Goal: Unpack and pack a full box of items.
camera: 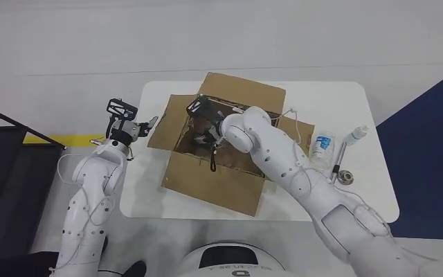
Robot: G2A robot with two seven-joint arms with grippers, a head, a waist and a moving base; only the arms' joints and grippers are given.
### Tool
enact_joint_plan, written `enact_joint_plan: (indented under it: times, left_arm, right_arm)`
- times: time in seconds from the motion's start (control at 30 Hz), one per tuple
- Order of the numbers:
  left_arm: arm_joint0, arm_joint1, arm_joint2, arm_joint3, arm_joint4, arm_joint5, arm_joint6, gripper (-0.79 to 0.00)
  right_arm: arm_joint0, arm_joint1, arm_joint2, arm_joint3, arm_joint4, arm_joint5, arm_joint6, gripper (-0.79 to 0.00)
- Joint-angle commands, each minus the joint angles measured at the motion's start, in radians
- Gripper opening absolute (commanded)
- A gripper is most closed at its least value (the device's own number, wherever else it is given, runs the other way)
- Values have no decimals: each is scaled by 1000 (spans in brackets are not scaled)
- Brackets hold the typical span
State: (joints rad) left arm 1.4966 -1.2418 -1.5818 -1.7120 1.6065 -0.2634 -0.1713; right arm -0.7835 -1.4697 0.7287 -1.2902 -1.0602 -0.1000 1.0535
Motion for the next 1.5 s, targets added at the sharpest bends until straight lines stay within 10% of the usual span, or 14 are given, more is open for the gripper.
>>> enact_joint_plan:
  times: [0.0, 0.33, 0.57, 1.03, 1.17, 1.47]
  left_arm:
    - [0, 0, 0, 0, 0, 0, 0, 0]
    - [0, 0, 0, 0, 0, 0, 0, 0]
    - [0, 0, 0, 0, 0, 0, 0, 0]
    - [0, 0, 0, 0, 0, 0, 0, 0]
    - [0, 0, 0, 0, 0, 0, 0, 0]
    - [0, 0, 0, 0, 0, 0, 0, 0]
  right_arm:
    - [24, -13, -22, 48, 16, -14, -8, -62]
    - [147, -105, -150, 339, 54, -21, -93, -191]
    - [187, -173, -212, 489, 89, -35, -131, -142]
    - [236, -252, -250, 665, 72, -12, -194, -489]
    - [239, -258, -242, 686, 75, -14, -203, -785]
    - [201, -201, -145, 566, 66, -29, -293, -785]
